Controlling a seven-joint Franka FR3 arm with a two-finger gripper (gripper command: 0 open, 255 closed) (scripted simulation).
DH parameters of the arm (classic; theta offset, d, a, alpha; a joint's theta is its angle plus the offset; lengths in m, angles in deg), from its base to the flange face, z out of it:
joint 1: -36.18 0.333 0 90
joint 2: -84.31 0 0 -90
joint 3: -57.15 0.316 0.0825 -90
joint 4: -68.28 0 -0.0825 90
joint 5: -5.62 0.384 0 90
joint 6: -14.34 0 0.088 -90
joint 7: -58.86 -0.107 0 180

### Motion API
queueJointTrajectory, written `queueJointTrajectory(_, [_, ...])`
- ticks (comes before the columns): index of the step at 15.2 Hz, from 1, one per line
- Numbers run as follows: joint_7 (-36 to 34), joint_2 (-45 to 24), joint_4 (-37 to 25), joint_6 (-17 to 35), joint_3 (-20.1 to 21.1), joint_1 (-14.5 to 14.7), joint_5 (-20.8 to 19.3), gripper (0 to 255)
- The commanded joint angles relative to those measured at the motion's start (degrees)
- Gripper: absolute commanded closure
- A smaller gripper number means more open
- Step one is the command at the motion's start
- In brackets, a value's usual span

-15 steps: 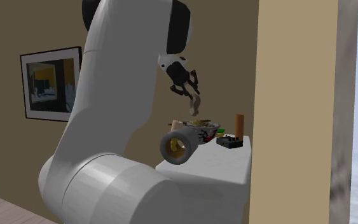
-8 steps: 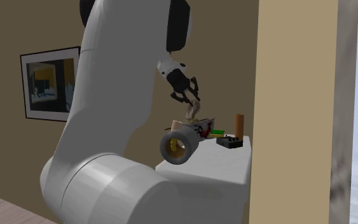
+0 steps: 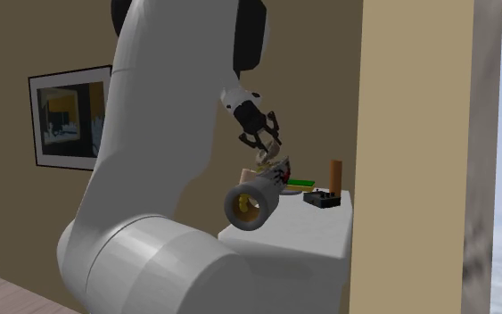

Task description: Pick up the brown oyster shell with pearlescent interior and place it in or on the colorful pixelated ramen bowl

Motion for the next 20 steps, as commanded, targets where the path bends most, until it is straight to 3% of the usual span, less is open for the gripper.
queueJointTrajectory(1, [-0.01, -0.48, 0.56, -0.06, -0.01, -0.08, 0.68, 255])
queueJointTrajectory(2, [-0.03, -0.49, 0.56, -0.07, 0.10, -0.17, 0.66, 255])
queueJointTrajectory(3, [-0.11, -0.80, 0.09, -0.43, 0.17, 0.07, 0.52, 0])
queueJointTrajectory(8, [-0.03, -0.49, 0.56, -0.07, 0.11, -0.18, 0.66, 0])
queueJointTrajectory(12, [0.01, -6.30, -11.51, -9.21, 1.22, 5.46, -2.75, 0])
queueJointTrajectory(20, [0.02, -6.28, -11.48, -9.18, 1.14, 5.51, -2.72, 0])
